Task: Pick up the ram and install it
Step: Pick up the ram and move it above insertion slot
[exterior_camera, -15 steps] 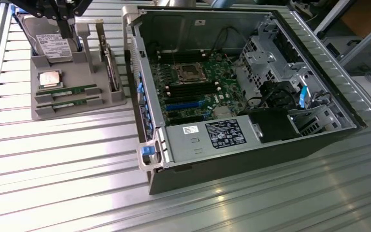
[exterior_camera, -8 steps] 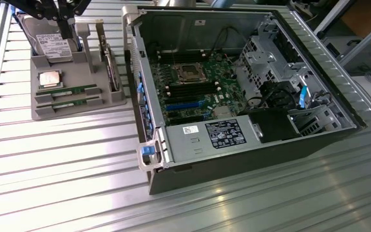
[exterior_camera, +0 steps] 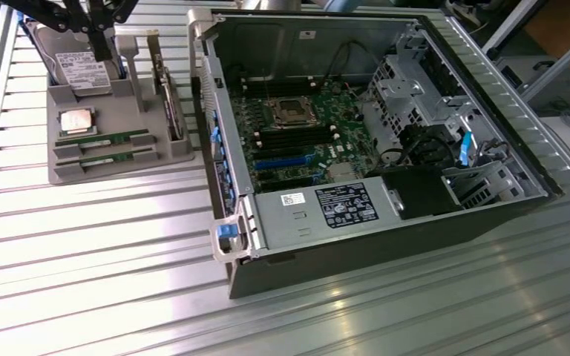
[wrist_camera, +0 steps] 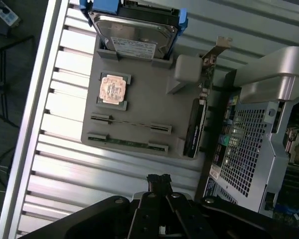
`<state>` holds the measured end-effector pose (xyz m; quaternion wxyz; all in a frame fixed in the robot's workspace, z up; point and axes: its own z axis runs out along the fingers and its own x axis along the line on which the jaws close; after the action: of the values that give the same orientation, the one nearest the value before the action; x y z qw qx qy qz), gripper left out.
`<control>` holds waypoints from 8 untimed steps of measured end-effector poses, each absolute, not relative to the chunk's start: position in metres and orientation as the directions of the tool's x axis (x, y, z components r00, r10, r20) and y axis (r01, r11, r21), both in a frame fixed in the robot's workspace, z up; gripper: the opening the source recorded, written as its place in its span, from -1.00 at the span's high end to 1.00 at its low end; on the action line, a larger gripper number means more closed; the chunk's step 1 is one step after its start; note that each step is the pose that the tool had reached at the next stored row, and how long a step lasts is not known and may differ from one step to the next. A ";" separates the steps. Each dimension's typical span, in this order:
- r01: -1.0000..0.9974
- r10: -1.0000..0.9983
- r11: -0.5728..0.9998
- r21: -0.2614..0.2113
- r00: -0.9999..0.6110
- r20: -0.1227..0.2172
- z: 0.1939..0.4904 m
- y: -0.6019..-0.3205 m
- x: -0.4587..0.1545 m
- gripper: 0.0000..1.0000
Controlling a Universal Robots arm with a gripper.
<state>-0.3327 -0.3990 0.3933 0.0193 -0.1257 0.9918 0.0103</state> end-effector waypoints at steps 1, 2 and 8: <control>-0.263 -0.263 0.965 0.013 -0.964 -0.040 0.393 -0.399 -0.333 0.79; -0.287 -0.287 0.958 0.010 -0.957 -0.039 0.393 -0.399 -0.333 0.79; -0.350 -0.350 0.937 0.001 -0.936 -0.036 0.393 -0.399 -0.333 0.79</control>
<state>-0.3332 -0.3990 0.3933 0.0177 -0.1780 0.9839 0.0036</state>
